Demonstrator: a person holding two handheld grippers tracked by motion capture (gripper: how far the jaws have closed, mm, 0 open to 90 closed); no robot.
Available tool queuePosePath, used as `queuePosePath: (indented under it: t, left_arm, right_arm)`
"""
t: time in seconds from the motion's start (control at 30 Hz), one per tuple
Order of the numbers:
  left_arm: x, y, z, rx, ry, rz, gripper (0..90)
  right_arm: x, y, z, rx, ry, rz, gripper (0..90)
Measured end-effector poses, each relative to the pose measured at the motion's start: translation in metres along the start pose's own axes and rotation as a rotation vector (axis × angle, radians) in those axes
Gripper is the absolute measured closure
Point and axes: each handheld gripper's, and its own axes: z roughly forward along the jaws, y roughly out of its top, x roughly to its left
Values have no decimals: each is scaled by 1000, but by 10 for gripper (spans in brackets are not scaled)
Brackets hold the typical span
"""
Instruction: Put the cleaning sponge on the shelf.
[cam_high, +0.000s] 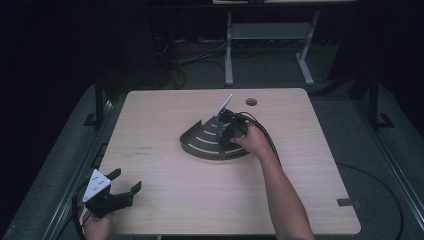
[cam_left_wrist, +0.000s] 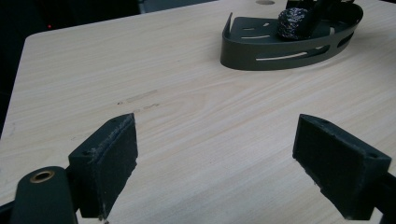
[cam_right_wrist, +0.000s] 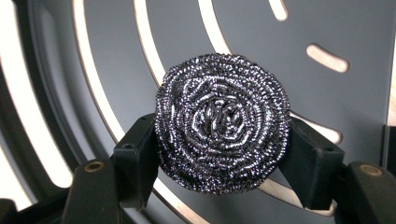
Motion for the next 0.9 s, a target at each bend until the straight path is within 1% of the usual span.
queuePosePath:
  t: [0.1, 0.27, 0.3, 0.33, 0.6, 0.77, 0.83, 0.9]
  left_arm:
    - [0, 0, 0, 1, 0, 3, 132]
    - [1, 0, -1, 0, 3, -1, 132]
    - [1, 0, -1, -3, 5, -5, 132]
    - [2, 0, -2, -3, 8, -6, 132]
    - [1, 0, 1, 4, 7, -1, 132]
    - [0, 1, 2, 7, 6, 4, 132]
    - [0, 1, 2, 3, 7, -1, 132]
    - [0, 1, 2, 2, 5, -3, 132]
  right_arm:
    - [0, 0, 0, 3, -1, -5, 329]
    - [1, 1, 1, 2, 4, 1, 326]
    - [2, 1, 1, 7, 6, -2, 325]
    - [2, 1, 2, 9, -2, -10, 323]
    - [-1, 0, 3, 14, -6, -1, 316]
    - [-2, -1, 4, 11, -5, 0, 265]
    - [-3, -1, 3, 4, -3, 1, 234]
    - [-2, -1, 3, 5, 0, 3, 230]
